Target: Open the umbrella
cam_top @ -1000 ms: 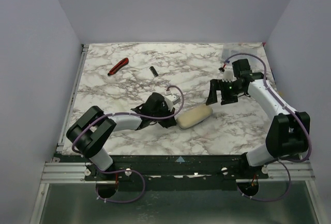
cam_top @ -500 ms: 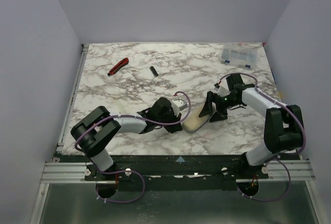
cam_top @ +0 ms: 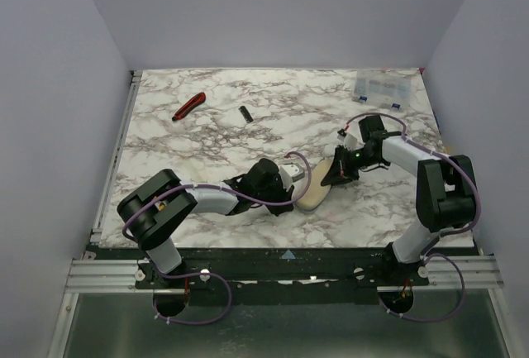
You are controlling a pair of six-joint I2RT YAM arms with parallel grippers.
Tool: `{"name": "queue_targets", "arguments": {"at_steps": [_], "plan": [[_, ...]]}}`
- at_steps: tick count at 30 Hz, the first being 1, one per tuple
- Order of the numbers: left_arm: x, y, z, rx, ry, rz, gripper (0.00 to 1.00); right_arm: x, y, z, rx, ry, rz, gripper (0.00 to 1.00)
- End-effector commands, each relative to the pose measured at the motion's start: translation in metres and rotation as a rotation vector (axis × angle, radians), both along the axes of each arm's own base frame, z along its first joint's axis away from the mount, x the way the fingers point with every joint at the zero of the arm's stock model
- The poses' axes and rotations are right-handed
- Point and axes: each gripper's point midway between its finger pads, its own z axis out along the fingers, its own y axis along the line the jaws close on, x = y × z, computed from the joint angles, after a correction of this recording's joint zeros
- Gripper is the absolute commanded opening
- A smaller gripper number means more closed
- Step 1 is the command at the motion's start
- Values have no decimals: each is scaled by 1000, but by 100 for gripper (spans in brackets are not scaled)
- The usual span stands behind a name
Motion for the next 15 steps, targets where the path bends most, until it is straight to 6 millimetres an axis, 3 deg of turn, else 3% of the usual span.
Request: {"name": "queue_targets", "arguments": {"at_steps": [1,6,15], "plan": [[15,-3,14,-7,-136,-16,0,5,-4,-11,-21,-48,106,0],[33,11,13,16,-177,37,0,-6,1,-4,65,-64,253,0],[61,26,21,22,-212,98,0,-19,-4,-5,76,-78,347,0]]}}
